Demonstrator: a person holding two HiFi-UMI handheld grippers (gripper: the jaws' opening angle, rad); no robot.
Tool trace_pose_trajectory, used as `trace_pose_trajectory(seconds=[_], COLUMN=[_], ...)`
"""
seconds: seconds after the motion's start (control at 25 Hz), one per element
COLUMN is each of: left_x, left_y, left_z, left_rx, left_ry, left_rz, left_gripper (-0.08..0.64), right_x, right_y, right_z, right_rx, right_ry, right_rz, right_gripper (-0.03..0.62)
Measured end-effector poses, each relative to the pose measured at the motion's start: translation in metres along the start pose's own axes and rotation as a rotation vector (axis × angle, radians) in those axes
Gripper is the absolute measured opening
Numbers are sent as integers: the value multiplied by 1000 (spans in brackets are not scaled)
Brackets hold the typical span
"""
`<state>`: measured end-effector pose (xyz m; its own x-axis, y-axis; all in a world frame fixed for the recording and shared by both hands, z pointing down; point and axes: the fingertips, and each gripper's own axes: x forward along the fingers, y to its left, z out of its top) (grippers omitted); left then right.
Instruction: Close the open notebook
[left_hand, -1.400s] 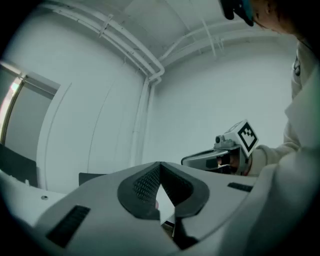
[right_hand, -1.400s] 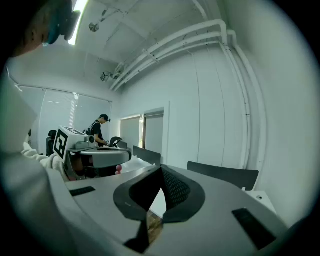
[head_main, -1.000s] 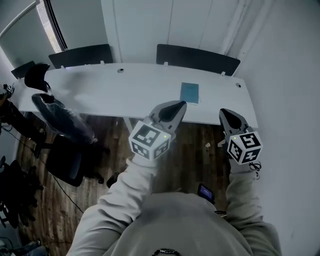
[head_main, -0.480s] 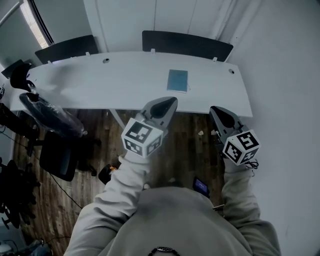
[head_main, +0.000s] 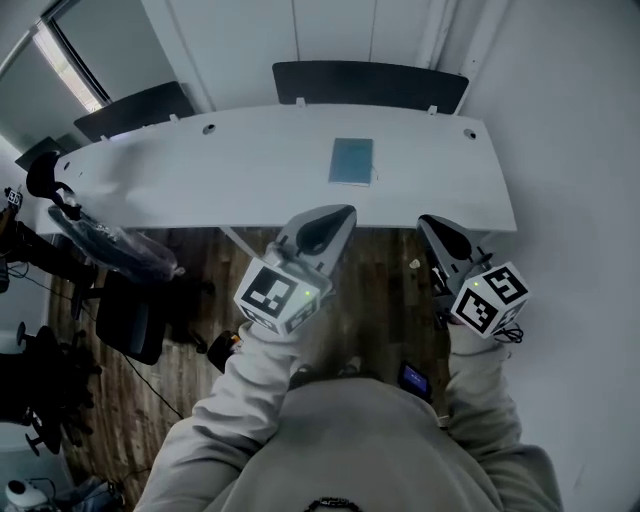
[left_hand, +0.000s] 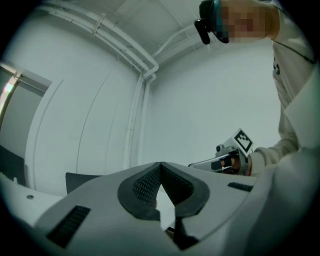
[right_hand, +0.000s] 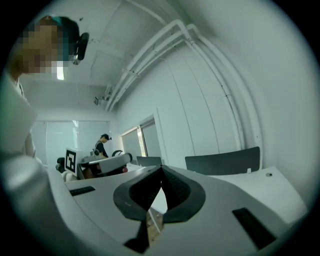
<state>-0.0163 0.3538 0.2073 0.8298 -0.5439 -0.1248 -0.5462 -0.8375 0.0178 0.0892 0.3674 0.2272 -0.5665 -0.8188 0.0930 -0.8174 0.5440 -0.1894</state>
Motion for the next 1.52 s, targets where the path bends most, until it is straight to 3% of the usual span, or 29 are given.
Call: trace_pose_trajectory(seconds=[0.16, 0.36, 0.48, 0.64, 0.88, 1.28, 1.52], left_x=[12, 35, 58, 87, 110, 92, 95], left_y=[10, -11, -16, -28, -50, -22, -11], left_z=[-17, -10, -8, -4, 4, 10, 13], left_rx=[-51, 8, -15, 6, 51, 51, 65], left_ry=[37, 40, 35, 44, 51, 52, 30], left_rz=[42, -41, -49, -78, -119, -44, -45], left_gripper=[-5, -5, -5, -5, -4, -5, -5], right_x=[-5, -20, -38, -53, -65, -49, -33], right_y=[-10, -26, -36, -57, -58, -70, -69], right_z=[-17, -17, -14, -15, -4, -17, -18], right_rx=[-49, -17, -28, 40, 10, 43, 13], right_ry=[34, 39, 31, 23, -23, 14, 28], right_rz=[-28, -12, -31, -70, -49, -11, 18], right_gripper=[18, 18, 18, 18, 18, 19, 18])
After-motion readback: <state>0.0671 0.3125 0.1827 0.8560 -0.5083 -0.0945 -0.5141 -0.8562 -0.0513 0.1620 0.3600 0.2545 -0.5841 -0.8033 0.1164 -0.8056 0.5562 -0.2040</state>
